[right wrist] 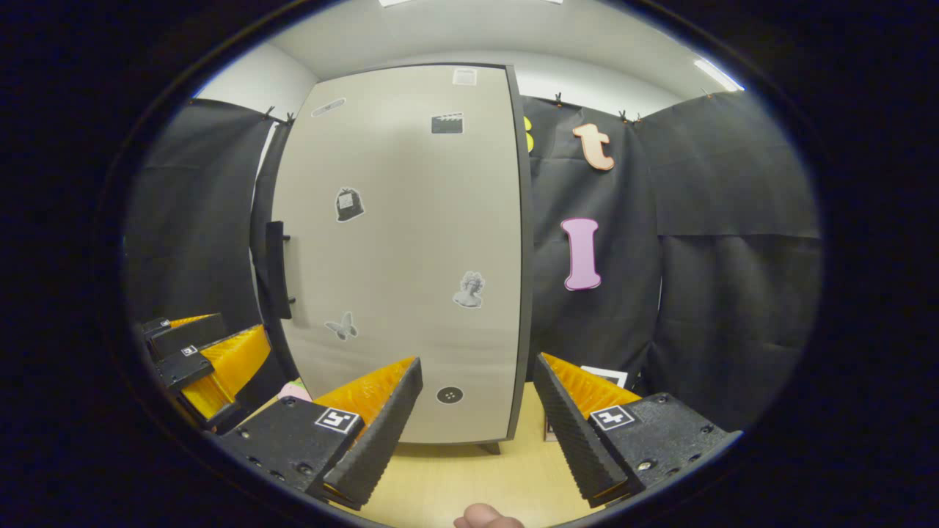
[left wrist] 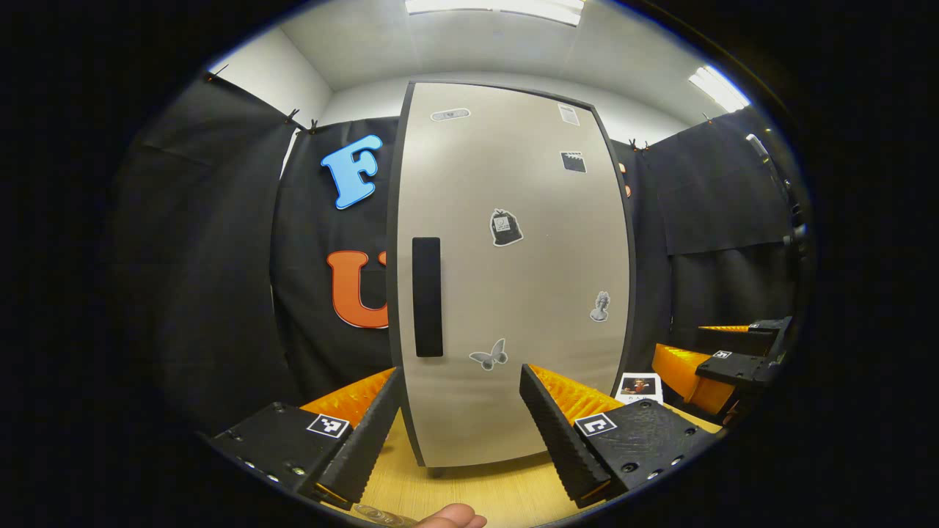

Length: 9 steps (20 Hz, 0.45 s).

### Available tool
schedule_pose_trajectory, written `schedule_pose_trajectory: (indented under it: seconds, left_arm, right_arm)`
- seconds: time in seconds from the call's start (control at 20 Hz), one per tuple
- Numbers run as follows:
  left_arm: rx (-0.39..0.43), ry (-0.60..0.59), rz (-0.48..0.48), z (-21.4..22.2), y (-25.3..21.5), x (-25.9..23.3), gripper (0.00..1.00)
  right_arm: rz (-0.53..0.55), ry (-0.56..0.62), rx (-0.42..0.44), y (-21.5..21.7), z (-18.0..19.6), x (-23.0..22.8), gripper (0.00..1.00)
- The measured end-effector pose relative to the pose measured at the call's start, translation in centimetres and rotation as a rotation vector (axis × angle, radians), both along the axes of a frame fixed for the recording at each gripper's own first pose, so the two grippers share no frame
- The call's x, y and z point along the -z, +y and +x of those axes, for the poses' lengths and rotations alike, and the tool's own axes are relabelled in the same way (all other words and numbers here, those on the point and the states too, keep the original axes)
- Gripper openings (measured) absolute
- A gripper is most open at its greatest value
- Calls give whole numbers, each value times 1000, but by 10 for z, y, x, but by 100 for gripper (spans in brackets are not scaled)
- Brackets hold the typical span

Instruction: Open the cabinet door with the right hand, grasp the bottle in the cabinet with the left hand and place it on the coaster, then close the cabinet door with the right hand.

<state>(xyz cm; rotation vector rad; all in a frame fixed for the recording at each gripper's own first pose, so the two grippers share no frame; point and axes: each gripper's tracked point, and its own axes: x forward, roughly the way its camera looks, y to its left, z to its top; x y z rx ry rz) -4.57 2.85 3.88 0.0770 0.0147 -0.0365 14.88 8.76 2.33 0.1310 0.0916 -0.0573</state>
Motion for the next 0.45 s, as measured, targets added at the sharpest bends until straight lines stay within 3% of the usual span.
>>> schedule_pose_trajectory:
  seconds: [0.1,0.15,0.25,0.3,0.45]
  left_arm:
    - [-1,5,-2,-2,-1,1,95]
    - [1,8,-12,-3,-3,1,95]
    - [2,3,-42,-2,-6,-1,96]
    - [0,0,-50,-3,-7,-3,96]
    - [-10,1,-54,-3,-7,-1,95]
  right_arm:
    - [5,-15,-2,-2,-1,-3,95]
    - [6,-16,-4,-1,-2,-3,99]
    - [10,-13,-10,-2,-2,-5,95]
    - [13,-16,-12,-2,-3,-7,99]
    - [11,-19,-14,-3,-4,-7,99]
